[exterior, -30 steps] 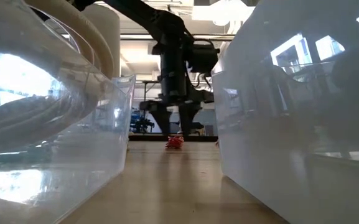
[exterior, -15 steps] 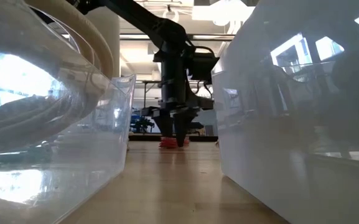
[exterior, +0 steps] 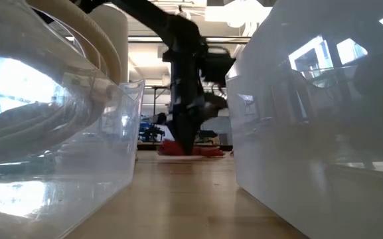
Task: Pick & Place USB Port
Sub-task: Put the red USB cable into the gray bin
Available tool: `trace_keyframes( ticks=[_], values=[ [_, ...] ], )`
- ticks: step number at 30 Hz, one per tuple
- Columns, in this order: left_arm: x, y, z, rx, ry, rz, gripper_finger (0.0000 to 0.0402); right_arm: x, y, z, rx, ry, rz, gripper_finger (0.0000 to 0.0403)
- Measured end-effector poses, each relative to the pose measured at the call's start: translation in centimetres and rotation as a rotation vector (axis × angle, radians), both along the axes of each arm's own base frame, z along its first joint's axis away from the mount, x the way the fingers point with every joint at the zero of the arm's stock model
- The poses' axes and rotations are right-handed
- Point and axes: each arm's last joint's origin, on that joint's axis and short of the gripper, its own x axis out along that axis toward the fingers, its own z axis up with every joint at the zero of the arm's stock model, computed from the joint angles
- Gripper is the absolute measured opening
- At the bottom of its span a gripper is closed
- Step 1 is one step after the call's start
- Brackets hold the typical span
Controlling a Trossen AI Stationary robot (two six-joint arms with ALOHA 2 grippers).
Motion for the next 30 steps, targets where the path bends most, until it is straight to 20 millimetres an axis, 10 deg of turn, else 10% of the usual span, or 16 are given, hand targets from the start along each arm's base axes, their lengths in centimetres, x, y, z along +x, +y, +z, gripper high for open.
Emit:
trace_keyframes(
  ticks=[11, 21, 30],
  values=[
    [-3.2, -5.0, 13.9, 0.116, -0.397, -0.111, 0.0023, -0.1, -0.2, -0.1, -0.052, -0.002, -0.001, 0.0141],
    [-11.8, -11.1, 30.1, 0.466, -1.144, -0.223, 0.0022, 1.1, -0.9, 0.0, -0.032, 0.035, 0.007, 0.0140],
    [-15.0, -16.6, 32.7, 0.693, -1.278, -0.396, 0.0022, 4.3, -1.1, 2.2, 0.064, -0.160, 0.065, 0.0196]
  ],
)
